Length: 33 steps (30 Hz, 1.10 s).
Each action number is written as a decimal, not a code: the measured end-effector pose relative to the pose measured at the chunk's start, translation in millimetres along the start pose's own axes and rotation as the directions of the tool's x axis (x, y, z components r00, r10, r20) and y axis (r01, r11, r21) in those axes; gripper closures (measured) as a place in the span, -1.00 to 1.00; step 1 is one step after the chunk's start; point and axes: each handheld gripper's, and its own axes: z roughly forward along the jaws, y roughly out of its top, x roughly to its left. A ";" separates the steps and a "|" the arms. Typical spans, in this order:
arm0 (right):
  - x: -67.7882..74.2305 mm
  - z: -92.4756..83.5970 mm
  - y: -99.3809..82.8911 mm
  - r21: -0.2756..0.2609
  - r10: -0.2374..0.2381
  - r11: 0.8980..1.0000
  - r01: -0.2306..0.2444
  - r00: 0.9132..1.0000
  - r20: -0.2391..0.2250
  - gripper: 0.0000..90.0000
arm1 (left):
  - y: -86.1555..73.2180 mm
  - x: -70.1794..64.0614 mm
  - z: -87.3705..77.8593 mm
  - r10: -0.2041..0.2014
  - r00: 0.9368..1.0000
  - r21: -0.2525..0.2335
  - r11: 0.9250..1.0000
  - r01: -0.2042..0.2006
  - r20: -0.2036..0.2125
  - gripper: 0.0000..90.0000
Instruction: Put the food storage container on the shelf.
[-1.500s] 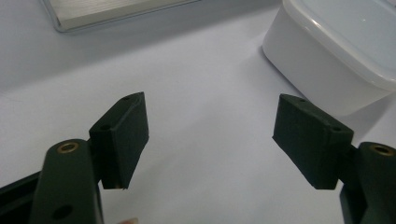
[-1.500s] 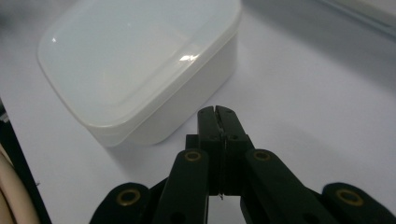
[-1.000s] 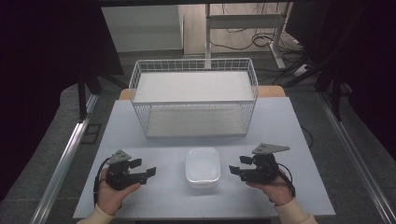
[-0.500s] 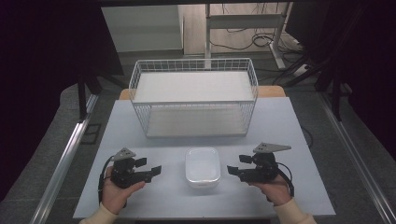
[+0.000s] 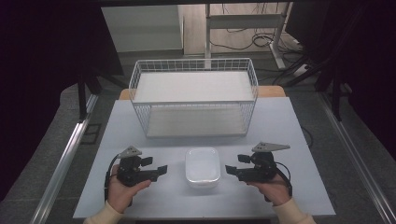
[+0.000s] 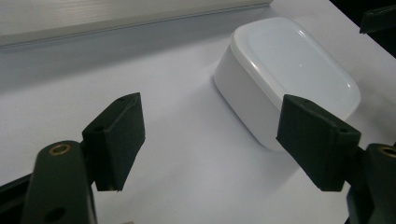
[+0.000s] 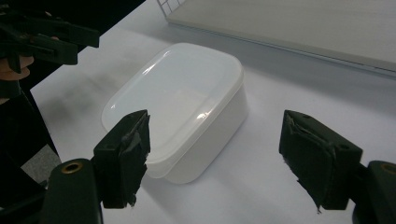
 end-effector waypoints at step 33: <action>1.2 42.5 19.6 0.070 0.098 0.993 -0.097 0.995 -0.005 -0.39 | 26.5 -8.0 43.0 -0.188 0.967 0.105 0.980 0.172 0.170 -0.54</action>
